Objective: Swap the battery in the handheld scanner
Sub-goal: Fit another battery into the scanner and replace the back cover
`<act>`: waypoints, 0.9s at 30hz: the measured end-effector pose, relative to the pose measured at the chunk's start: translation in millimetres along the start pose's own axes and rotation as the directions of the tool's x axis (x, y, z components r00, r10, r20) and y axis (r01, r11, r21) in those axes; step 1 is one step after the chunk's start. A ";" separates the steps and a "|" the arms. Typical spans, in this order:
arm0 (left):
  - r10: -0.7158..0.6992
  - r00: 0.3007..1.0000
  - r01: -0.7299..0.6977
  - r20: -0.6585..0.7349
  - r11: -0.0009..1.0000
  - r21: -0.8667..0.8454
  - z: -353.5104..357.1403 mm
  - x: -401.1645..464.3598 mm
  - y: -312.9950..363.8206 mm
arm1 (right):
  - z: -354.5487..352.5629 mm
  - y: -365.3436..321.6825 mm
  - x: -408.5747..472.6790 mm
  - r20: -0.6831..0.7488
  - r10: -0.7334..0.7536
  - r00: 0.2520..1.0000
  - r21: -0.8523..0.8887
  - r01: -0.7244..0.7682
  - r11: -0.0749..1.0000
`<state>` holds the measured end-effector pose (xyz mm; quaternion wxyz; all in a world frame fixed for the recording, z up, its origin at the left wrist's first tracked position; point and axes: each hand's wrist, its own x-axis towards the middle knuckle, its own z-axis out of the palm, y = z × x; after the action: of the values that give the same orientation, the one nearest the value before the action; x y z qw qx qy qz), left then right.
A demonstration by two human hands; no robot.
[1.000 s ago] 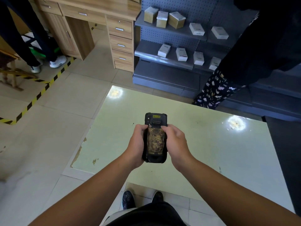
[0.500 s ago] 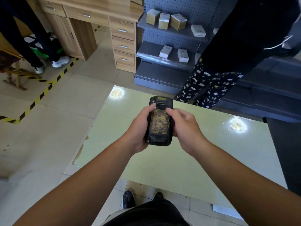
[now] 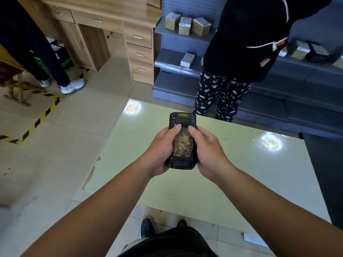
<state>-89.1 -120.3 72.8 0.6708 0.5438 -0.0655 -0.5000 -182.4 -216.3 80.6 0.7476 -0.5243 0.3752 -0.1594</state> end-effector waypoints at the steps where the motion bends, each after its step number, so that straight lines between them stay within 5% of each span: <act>1: 0.000 1.000 0.000 -0.006 1.000 0.003 0.1 0.2 -1.0 | 0.1 0.7 0.1 -0.008 -0.005 1.000 -0.013 0.005 1.000; 10: 0.031 0.974 0.014 -0.226 0.981 0.194 3.3 11.3 -5.6 | -2.5 2.9 1.6 -0.079 -0.079 0.994 -0.210 0.061 0.976; 27: -0.099 0.988 0.118 -0.117 0.980 0.162 -5.4 13.5 -17.5 | -10.1 13.0 2.3 -0.061 -0.043 0.997 -0.288 0.024 0.957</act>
<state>-89.5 -125.1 50.6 0.5966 0.6278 -0.0412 -0.4983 -190.3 -219.3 66.3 0.6479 -0.6279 0.4101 -0.1333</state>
